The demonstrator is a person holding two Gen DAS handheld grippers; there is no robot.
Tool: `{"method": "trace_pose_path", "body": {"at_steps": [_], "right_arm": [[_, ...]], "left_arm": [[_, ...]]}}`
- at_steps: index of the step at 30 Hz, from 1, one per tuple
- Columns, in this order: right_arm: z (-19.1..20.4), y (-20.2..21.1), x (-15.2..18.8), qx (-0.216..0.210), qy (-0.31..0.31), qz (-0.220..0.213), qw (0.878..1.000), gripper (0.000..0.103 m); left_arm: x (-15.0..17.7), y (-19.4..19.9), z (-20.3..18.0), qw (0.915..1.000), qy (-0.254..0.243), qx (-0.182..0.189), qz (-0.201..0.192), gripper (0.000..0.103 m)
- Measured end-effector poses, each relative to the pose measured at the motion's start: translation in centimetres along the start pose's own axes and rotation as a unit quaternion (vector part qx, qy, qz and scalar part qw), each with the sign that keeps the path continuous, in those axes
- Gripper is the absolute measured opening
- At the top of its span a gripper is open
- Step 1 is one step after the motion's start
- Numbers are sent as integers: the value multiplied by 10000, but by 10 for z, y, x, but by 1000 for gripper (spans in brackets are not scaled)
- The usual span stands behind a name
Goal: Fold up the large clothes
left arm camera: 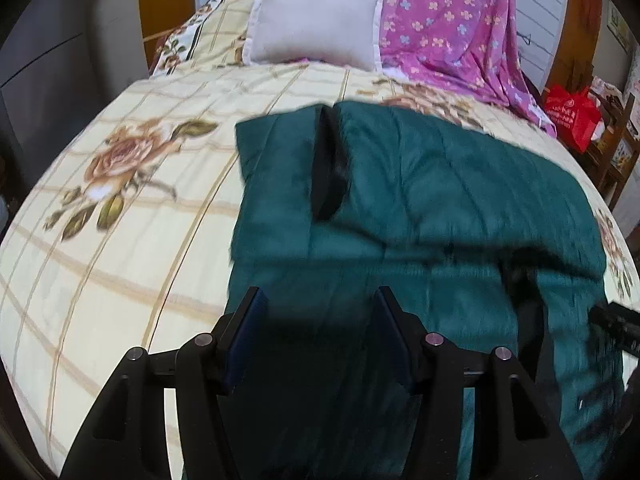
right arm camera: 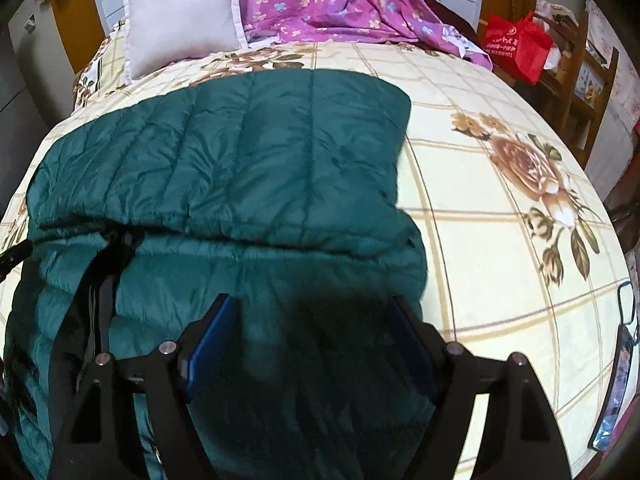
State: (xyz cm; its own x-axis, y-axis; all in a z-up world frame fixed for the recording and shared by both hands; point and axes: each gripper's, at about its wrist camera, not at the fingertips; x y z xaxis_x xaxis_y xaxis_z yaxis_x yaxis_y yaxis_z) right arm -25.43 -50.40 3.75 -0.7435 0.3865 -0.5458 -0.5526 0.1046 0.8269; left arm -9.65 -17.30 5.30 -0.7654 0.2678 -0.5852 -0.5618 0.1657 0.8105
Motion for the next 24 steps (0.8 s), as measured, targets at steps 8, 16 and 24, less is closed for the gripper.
{"method": "trace_pose_path", "body": {"at_steps": [8,16,24], "right_arm": [[-11,19,27,-103,-78,14,9999,81],[-15,37,58,-183,13,120,9998,81],[-21,58,90,-241,77,173,9995,81]], "left_arm": [[47,20,24,9996,-96,-63,245,37],[74,41,39,9996,-5,-21,267,37],[96,53,47,9994,-21,-21,349,37]]}}
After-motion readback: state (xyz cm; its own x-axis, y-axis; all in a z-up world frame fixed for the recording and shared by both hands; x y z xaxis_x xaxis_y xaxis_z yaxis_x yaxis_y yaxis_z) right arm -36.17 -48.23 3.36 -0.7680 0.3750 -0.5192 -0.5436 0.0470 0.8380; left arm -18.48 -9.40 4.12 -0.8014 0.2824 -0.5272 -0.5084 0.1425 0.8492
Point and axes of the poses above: each gripper's, at about its wrist camera, not at the fingertips, and y roughly against the way its jaws point, z to its left, x to its underside, and after that the axes turned 7 degrees about -x, right-handed
